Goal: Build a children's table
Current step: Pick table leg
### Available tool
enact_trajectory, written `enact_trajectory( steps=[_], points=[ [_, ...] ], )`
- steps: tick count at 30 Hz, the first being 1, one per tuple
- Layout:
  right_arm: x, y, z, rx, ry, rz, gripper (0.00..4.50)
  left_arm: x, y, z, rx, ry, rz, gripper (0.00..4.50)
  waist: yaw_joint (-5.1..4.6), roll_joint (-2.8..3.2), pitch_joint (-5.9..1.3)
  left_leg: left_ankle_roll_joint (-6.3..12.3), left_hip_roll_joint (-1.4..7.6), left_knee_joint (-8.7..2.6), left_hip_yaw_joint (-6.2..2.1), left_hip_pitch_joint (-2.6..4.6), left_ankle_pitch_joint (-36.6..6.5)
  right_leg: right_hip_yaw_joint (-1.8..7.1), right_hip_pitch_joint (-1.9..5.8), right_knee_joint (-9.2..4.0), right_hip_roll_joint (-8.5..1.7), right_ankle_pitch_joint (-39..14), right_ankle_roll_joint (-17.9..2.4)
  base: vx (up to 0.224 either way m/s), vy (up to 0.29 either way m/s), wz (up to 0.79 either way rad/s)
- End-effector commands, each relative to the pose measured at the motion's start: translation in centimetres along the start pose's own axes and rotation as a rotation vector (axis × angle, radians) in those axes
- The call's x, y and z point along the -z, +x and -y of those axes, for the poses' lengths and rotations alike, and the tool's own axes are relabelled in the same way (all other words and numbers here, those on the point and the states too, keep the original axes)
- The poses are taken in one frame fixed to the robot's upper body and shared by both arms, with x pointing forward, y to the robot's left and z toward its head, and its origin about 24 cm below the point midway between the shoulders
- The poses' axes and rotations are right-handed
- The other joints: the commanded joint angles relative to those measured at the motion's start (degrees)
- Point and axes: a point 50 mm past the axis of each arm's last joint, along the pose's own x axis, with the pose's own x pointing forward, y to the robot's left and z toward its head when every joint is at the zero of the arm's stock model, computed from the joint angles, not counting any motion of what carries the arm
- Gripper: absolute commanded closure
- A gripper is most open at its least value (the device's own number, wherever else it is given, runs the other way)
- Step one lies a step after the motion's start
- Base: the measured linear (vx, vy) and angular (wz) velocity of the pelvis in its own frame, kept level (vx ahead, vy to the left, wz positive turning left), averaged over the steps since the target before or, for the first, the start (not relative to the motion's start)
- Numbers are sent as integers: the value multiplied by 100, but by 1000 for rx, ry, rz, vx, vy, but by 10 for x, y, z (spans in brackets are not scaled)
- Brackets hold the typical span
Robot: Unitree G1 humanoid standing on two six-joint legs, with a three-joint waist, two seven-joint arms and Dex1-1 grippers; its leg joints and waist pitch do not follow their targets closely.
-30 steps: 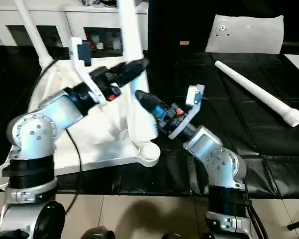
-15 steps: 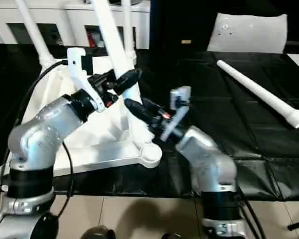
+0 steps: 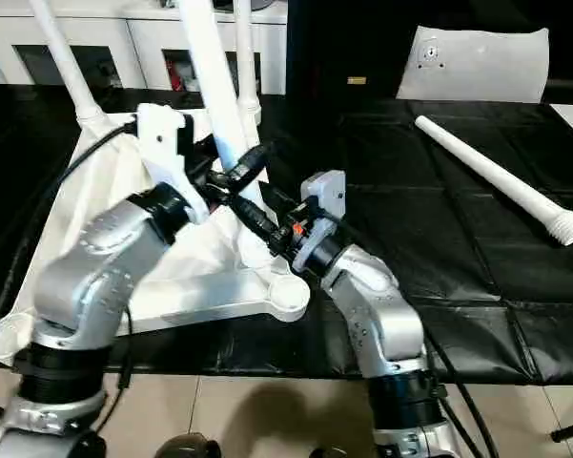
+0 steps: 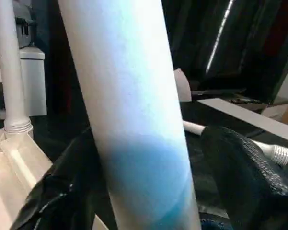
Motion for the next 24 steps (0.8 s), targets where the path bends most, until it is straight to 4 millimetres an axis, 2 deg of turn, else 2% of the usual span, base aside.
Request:
enact_trajectory(
  steps=[1,8,15,24],
  points=[
    [1,2,-2,-4,-12,-1,268,-2,1,6,10,6,18,145,-33,-10,-457,214,317,-392,-130,20,-803,361,369,-436,-415,-1579,-479,0,0,0],
    [1,3,1,7,-30,6,268,-2,2,5,-7,17,22,145,-38,-5,-463,252,315,-382,-130,20,-766,364,374,-422,-406,-1446,-528,0,0,0],
    [0,4,1,4,-35,21,268,-1,-2,-1,38,159,28,145,-39,10,-468,260,312,-384,-136,29,-768,366,370,-415,-409,-1439,-496,0,0,0],
    [0,4,-3,-36,-25,26,268,-5,-8,-9,184,6,42,145,-43,37,-470,194,313,-387,-129,36,-845,372,375,-380,-414,-1281,-715,0,0,0]
  ],
)
